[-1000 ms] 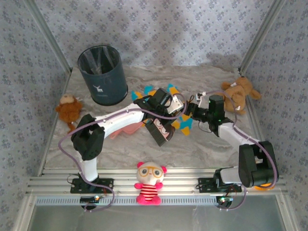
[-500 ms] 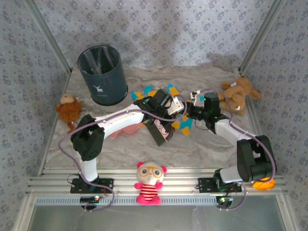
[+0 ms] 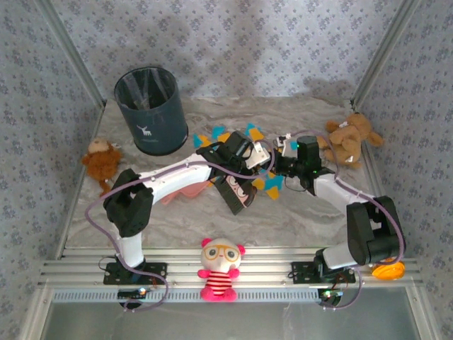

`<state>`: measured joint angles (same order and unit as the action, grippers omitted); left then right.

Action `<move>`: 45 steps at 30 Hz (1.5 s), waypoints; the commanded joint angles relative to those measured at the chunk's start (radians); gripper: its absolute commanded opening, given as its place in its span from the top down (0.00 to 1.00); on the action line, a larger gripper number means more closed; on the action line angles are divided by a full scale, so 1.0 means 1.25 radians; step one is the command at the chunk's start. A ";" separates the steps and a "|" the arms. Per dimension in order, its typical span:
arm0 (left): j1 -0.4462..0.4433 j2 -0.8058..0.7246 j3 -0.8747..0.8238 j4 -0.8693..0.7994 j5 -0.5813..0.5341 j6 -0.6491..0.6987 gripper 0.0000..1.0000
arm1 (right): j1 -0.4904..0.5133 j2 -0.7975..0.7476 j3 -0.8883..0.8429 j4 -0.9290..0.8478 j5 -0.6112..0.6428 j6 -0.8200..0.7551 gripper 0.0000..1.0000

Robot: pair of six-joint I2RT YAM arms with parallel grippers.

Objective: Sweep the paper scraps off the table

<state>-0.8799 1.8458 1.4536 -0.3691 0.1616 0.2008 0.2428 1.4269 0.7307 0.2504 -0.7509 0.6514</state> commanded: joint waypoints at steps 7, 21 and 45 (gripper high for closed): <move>-0.009 -0.076 -0.027 0.037 -0.006 0.018 0.56 | 0.006 -0.023 0.013 0.027 0.053 0.017 0.86; 0.047 -0.314 -0.214 0.056 -0.084 0.043 0.54 | -0.037 -0.102 0.012 -0.031 0.194 0.053 1.00; 0.256 -0.414 -0.241 -0.410 -0.209 0.191 0.40 | -0.071 -0.227 0.086 -0.282 0.377 0.015 1.00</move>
<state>-0.5797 1.3186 1.1027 -0.7139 -0.0761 0.3901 0.1612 1.1759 0.7940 -0.0578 -0.3080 0.6903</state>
